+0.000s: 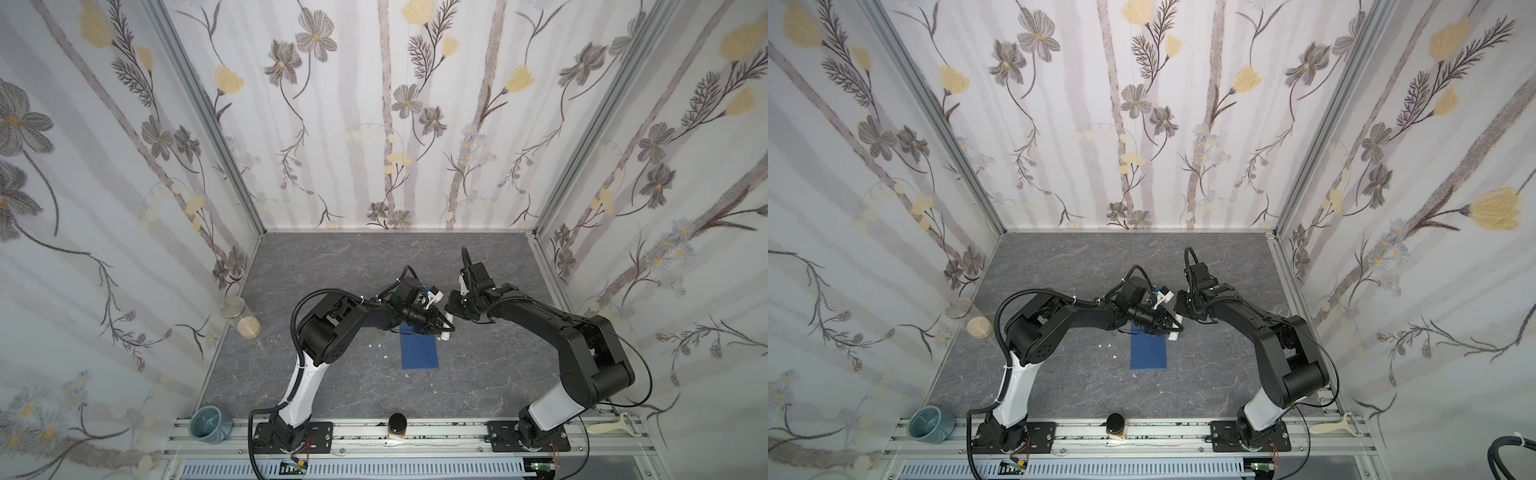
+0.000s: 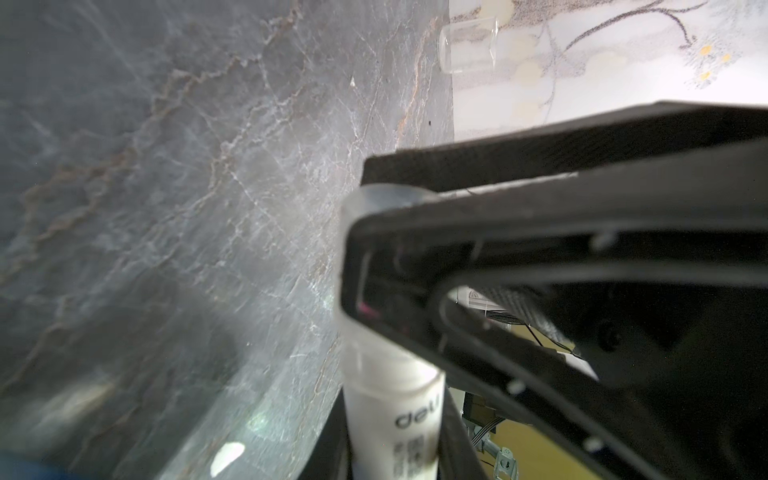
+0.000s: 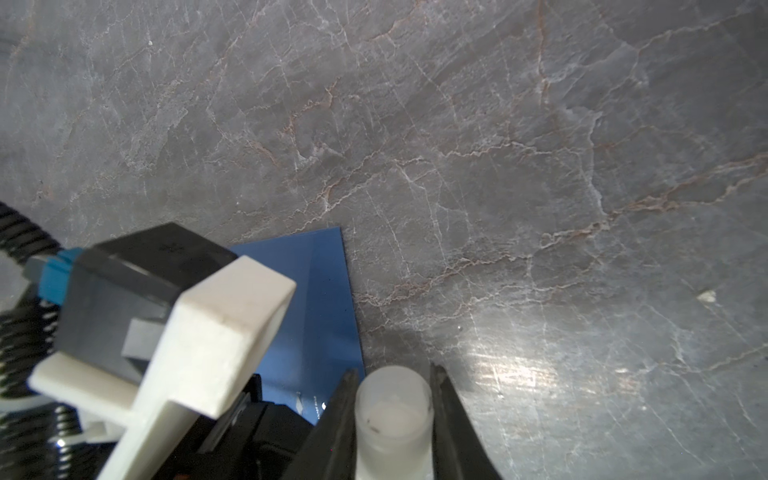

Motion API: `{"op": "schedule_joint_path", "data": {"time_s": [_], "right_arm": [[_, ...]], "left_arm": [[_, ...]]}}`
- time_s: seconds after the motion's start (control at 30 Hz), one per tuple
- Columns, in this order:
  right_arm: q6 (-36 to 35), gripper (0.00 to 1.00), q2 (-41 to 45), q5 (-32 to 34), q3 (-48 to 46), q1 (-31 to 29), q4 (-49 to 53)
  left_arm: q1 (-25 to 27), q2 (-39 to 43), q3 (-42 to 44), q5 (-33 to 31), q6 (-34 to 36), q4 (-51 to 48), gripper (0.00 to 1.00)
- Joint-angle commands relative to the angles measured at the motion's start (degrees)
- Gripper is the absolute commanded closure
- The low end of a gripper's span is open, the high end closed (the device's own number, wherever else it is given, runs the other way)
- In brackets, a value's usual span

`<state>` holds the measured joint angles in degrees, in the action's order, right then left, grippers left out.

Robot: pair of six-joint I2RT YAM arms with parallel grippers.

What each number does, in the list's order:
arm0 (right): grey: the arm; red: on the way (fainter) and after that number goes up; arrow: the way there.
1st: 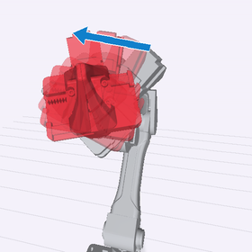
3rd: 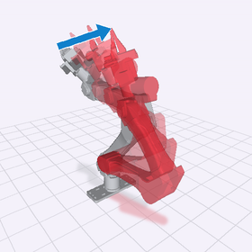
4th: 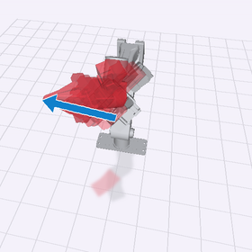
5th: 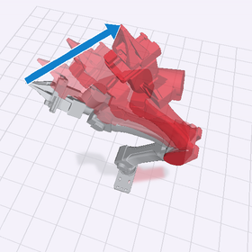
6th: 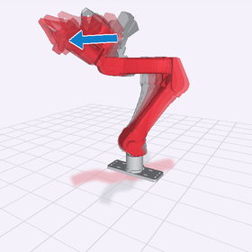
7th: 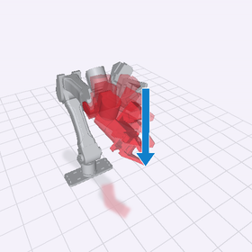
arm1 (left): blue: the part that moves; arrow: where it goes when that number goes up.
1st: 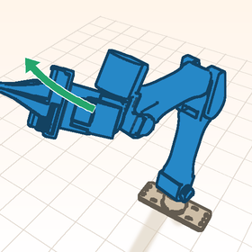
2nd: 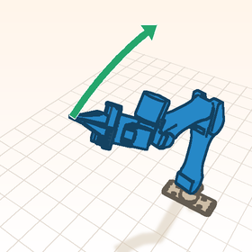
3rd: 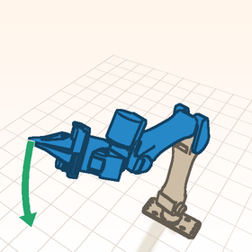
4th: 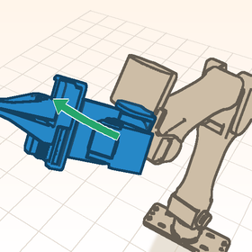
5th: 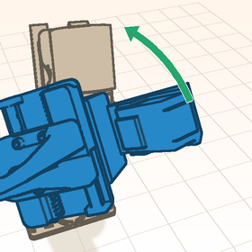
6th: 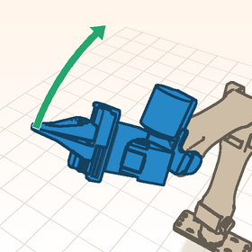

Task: Place the letter into the envelope and seal it
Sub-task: 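Press the clear cap down onto the glue stick tip with the right gripper, then open the right gripper and draw it back from the capped glue stick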

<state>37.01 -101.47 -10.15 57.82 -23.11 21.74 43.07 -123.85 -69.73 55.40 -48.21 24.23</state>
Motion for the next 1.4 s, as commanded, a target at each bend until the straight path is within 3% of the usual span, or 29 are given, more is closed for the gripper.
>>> {"op": "schedule_joint_path", "data": {"time_s": [0.0,0.67,1.13,1.27,1.37], "right_arm": [[0.21,0.72,-0.95,-5.24,1.39,0.59,4.15],[0.0,0.54,-1.29,-5.85,4.34,3.71,3.66],[-0.41,0.52,4.17,-6.72,1.42,6.32,4.37],[-1.29,0.54,5.14,-7.12,1.97,7.74,4.32],[-3.16,0.7,4.26,-7.86,3.91,9.84,4.13]], "left_arm": [[-0.29,0.88,0.21,-4.35,-0.22,3.81,1.0],[0.86,0.9,0.44,-4.15,-0.22,3.81,1.0],[-0.27,1.51,0.72,-5.21,-0.7,3.81,1.0],[-0.26,1.78,1.01,-5.12,-0.84,3.8,1.0],[-0.11,2.35,1.62,-4.8,-0.68,3.81,1.0]]}}
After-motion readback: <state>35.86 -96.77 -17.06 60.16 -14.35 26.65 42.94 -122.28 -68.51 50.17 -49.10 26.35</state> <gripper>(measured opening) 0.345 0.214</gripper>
